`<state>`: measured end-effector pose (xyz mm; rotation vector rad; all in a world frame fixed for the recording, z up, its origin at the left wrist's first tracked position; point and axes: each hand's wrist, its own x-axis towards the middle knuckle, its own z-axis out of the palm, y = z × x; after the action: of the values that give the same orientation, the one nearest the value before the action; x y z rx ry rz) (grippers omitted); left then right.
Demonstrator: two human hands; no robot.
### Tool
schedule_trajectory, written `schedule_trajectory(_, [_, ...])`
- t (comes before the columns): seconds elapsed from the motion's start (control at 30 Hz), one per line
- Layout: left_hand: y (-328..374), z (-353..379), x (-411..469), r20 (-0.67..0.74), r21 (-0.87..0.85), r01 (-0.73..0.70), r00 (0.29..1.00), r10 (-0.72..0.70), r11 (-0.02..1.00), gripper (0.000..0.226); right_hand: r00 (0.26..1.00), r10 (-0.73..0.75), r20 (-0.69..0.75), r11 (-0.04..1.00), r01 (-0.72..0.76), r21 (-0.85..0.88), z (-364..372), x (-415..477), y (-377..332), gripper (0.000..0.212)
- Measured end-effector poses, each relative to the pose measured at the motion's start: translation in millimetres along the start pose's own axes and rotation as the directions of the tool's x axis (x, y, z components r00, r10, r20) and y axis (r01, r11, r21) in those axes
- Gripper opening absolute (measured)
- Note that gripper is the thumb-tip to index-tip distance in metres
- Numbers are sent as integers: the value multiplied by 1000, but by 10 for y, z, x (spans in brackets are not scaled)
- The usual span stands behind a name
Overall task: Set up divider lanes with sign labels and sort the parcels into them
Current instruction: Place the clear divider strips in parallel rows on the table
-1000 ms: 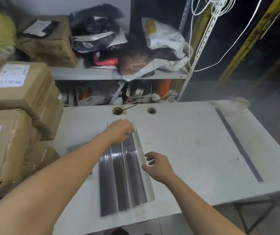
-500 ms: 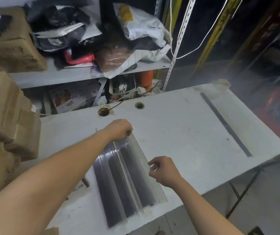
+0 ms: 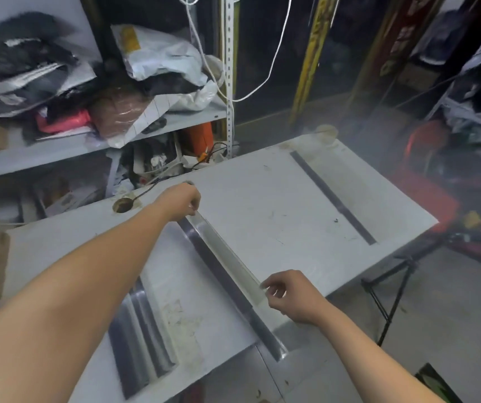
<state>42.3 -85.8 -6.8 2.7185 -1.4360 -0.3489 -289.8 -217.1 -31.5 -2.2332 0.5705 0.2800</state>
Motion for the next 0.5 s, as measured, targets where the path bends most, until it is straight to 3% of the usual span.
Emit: schedule_trajectory(0.5, [781,-318,1309,4,46,-32,999,32,998,15,988,21,-153,999,-28,-42,-889,155,720,25])
